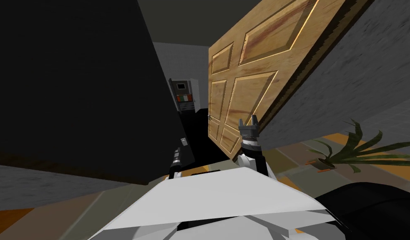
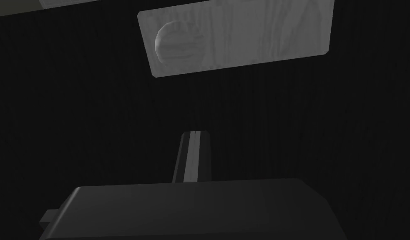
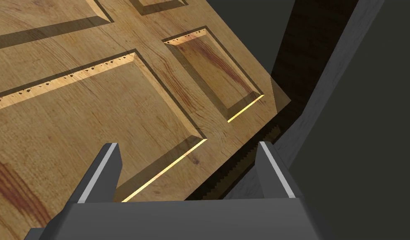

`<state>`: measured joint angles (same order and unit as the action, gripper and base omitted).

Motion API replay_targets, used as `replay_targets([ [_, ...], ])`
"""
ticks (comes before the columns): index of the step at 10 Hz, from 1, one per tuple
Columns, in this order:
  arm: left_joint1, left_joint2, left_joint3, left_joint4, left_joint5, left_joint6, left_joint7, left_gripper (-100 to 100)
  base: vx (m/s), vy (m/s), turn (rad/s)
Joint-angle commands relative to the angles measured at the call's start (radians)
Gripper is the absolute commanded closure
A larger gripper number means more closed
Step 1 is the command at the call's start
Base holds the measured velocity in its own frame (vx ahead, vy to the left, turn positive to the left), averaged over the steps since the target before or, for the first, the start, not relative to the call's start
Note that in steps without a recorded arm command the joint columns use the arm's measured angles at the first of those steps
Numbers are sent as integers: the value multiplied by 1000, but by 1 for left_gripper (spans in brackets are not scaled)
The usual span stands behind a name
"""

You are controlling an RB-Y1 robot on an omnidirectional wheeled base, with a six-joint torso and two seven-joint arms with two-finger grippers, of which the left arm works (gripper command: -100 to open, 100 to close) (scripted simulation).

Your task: Push the door open

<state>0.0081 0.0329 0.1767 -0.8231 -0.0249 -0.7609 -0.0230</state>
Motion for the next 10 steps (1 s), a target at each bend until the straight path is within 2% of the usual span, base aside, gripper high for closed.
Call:
replay_targets([
  [1, 1, -2, -3, -6, 1, 6, 4, -100, -241, -90, 26],
  [2, 1, -7, -5, -9, 3, 10, 7, -100, -223, -68, 32],
  [4, 1, -33, -9, -18, 5, 18, 13, -100, -201, -74, 25],
  [5, 1, -53, -10, -21, 6, 22, 15, -100, -209, -78, 26],
  [6, 8, -49, -11, -35, 4, 26, 9, -100, -96, -37, 6],
  [7, 8, -30, -8, -33, 5, 25, 8, -100, 94, 3, -25],
  [10, 8, -13, -4, -28, 7, 19, 7, -100, 177, 40, -19],
])
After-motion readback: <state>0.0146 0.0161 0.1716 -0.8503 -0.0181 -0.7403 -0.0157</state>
